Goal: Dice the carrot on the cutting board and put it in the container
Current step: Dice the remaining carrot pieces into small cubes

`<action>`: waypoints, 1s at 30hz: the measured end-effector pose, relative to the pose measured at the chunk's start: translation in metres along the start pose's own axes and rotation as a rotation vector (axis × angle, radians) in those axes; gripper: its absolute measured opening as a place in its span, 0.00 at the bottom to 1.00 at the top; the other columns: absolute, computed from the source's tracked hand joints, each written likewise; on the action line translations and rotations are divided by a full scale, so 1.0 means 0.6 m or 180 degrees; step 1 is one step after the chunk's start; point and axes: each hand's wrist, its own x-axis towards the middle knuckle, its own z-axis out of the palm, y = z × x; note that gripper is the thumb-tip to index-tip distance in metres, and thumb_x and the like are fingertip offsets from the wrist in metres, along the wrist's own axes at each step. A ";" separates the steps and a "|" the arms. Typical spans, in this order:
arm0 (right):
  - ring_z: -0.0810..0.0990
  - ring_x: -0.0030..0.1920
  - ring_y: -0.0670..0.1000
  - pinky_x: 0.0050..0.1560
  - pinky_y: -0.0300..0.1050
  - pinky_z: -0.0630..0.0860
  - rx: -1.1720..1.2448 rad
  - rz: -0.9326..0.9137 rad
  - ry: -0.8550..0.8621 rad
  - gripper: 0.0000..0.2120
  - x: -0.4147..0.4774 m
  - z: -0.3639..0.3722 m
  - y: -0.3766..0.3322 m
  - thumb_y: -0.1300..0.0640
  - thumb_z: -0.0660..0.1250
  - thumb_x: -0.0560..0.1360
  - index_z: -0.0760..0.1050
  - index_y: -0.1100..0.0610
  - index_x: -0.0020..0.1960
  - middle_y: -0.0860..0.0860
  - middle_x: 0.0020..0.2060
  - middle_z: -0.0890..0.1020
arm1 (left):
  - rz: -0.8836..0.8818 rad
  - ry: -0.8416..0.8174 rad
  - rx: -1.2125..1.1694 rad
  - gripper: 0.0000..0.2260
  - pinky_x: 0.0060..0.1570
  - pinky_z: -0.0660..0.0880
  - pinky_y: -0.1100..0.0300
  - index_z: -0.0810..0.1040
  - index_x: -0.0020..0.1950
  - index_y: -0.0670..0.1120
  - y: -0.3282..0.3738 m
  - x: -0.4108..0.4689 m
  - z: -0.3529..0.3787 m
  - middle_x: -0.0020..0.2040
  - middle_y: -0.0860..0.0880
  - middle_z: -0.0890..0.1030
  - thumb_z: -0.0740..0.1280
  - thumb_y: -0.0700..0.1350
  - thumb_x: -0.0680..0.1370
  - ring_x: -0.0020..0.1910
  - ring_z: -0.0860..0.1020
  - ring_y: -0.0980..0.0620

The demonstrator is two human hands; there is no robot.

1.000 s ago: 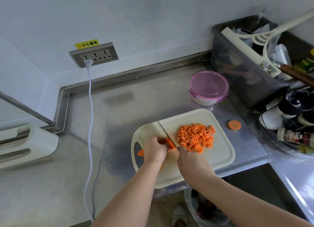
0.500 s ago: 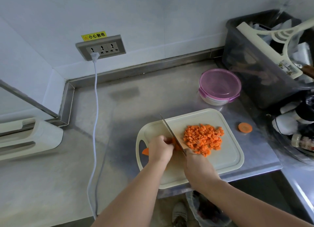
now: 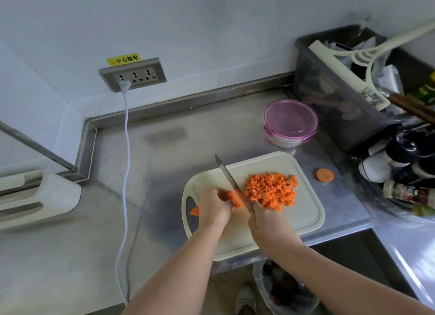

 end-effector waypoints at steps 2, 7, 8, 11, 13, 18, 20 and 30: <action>0.79 0.47 0.54 0.46 0.45 0.75 -0.0020 -0.0042 -0.0019 0.12 -0.006 0.001 -0.006 0.59 0.52 0.81 0.70 0.55 0.62 0.52 0.45 0.78 | -0.0040 -0.0003 0.0023 0.08 0.53 0.79 0.47 0.75 0.41 0.52 -0.005 0.003 0.002 0.42 0.48 0.83 0.68 0.40 0.74 0.46 0.82 0.46; 0.80 0.48 0.56 0.48 0.50 0.78 -0.0182 0.0138 -0.0144 0.15 -0.005 0.010 -0.012 0.60 0.52 0.81 0.69 0.55 0.65 0.55 0.48 0.81 | -0.0034 0.0041 0.0010 0.04 0.46 0.79 0.51 0.78 0.41 0.49 -0.007 0.001 0.002 0.41 0.46 0.83 0.68 0.40 0.71 0.45 0.82 0.42; 0.80 0.48 0.56 0.49 0.50 0.78 -0.0203 0.0177 -0.0172 0.15 -0.004 0.010 -0.013 0.60 0.52 0.81 0.69 0.55 0.65 0.55 0.48 0.80 | -0.0025 0.0057 0.0020 0.04 0.43 0.78 0.53 0.78 0.41 0.49 -0.004 -0.002 0.001 0.40 0.46 0.83 0.68 0.40 0.71 0.45 0.82 0.42; 0.80 0.48 0.55 0.48 0.48 0.79 -0.0250 0.0243 -0.0213 0.16 -0.001 0.013 -0.012 0.61 0.52 0.81 0.68 0.54 0.66 0.54 0.48 0.80 | 0.0015 0.0084 0.0052 0.03 0.42 0.76 0.56 0.80 0.44 0.48 0.000 -0.005 0.000 0.41 0.48 0.83 0.69 0.41 0.72 0.44 0.81 0.46; 0.80 0.47 0.54 0.48 0.48 0.79 -0.0284 0.0217 -0.0187 0.15 0.001 0.014 -0.011 0.60 0.52 0.81 0.68 0.55 0.66 0.54 0.48 0.80 | 0.0014 0.0103 0.0063 0.04 0.43 0.77 0.56 0.81 0.46 0.48 0.000 -0.005 0.000 0.42 0.48 0.83 0.70 0.41 0.72 0.44 0.81 0.48; 0.80 0.46 0.53 0.44 0.44 0.77 -0.0411 0.0218 -0.0201 0.15 0.003 0.017 -0.010 0.60 0.53 0.81 0.67 0.55 0.66 0.53 0.47 0.79 | 0.0037 0.0132 0.0090 0.05 0.44 0.75 0.58 0.81 0.48 0.46 -0.001 -0.003 0.000 0.44 0.49 0.83 0.70 0.41 0.73 0.45 0.81 0.50; 0.78 0.43 0.51 0.41 0.42 0.76 -0.0606 0.0190 -0.0218 0.17 0.005 0.020 -0.008 0.62 0.54 0.81 0.65 0.57 0.69 0.52 0.45 0.78 | 0.0071 0.0149 0.0110 0.05 0.43 0.72 0.61 0.81 0.48 0.47 -0.002 -0.002 0.000 0.45 0.51 0.82 0.70 0.41 0.74 0.45 0.79 0.52; 0.80 0.48 0.52 0.47 0.45 0.80 -0.0553 0.0370 -0.0272 0.18 0.018 0.034 -0.010 0.64 0.53 0.80 0.65 0.54 0.68 0.52 0.50 0.79 | 0.0068 0.0206 0.0284 0.08 0.43 0.71 0.62 0.81 0.53 0.46 0.001 0.000 -0.002 0.48 0.49 0.82 0.67 0.40 0.75 0.45 0.77 0.53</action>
